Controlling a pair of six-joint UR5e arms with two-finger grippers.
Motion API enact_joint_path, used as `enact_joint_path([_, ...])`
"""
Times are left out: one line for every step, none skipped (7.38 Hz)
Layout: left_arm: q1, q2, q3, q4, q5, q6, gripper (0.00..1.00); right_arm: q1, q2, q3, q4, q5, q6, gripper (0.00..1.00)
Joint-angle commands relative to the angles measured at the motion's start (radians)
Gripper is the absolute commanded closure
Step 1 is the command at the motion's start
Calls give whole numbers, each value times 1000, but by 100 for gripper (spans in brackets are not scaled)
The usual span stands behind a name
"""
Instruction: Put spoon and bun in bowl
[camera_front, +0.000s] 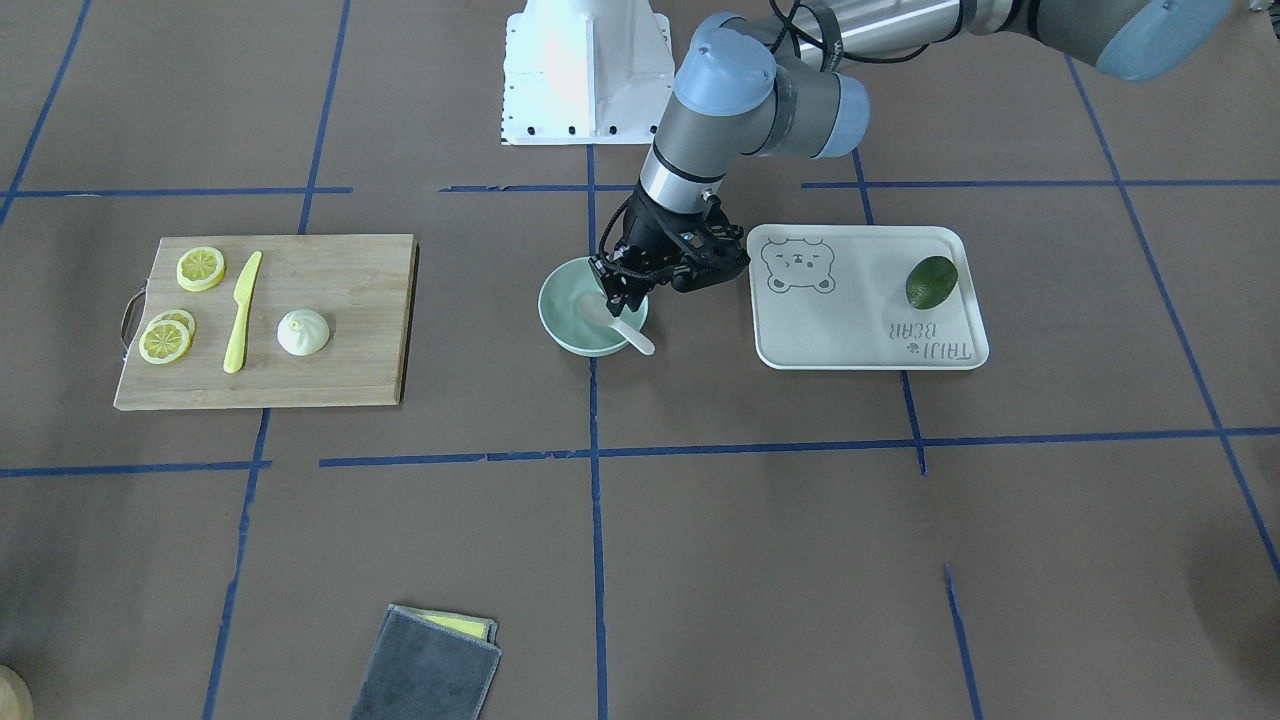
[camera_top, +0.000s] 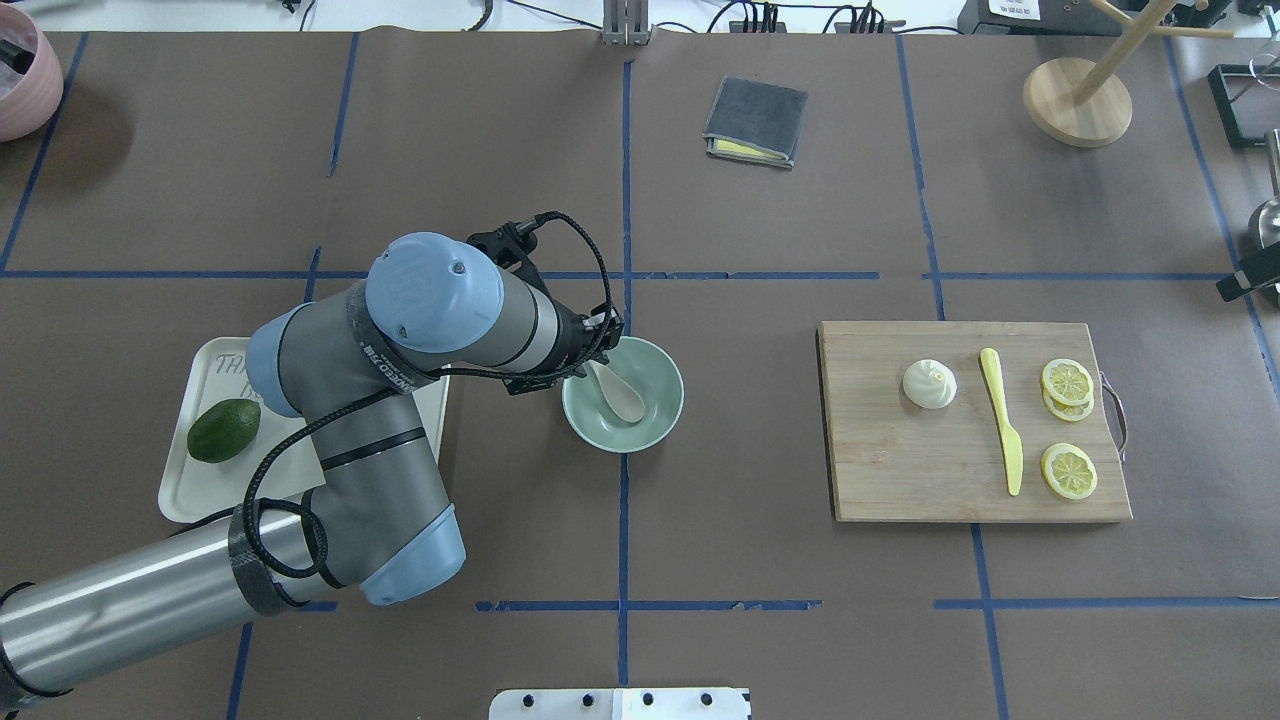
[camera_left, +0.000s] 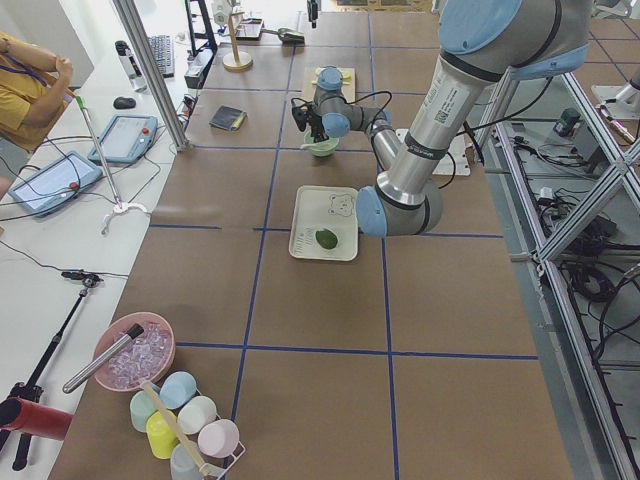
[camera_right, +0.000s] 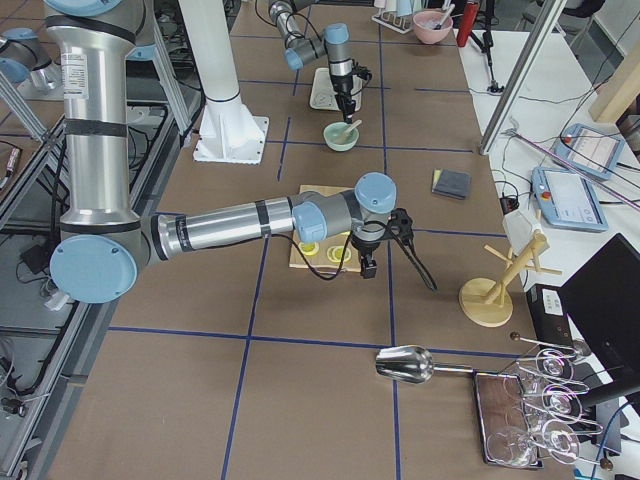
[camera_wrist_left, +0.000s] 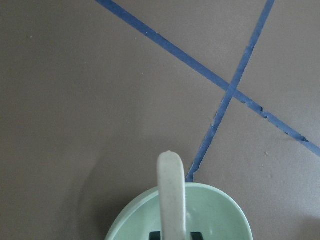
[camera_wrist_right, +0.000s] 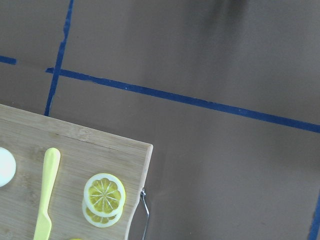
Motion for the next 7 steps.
enact_joint_path([-5,4,-14,1,8,24,53,-114,1,63,98,-26,236,0])
enact_joint_path([-46,15,-45,1,4,27,53,-191,-4,74,211,-72,415,0])
enact_joint_path([-92,62,-115,1,-2,42,53,-259,2,77,261,-75,578,0])
enact_joint_path([-144,114,-178,6,-49,185,53,-338,43,80,273,-127,707,0])
enact_joint_path([-198,154,-187,9,-152,308,51,-426,76,79,274,-238,772,0])
enact_joint_path([-227,201,-227,9,-171,390,51,-498,79,76,274,-315,776,0])
enact_joint_path([-229,240,-264,9,-169,413,49,-567,88,73,277,-386,849,0])
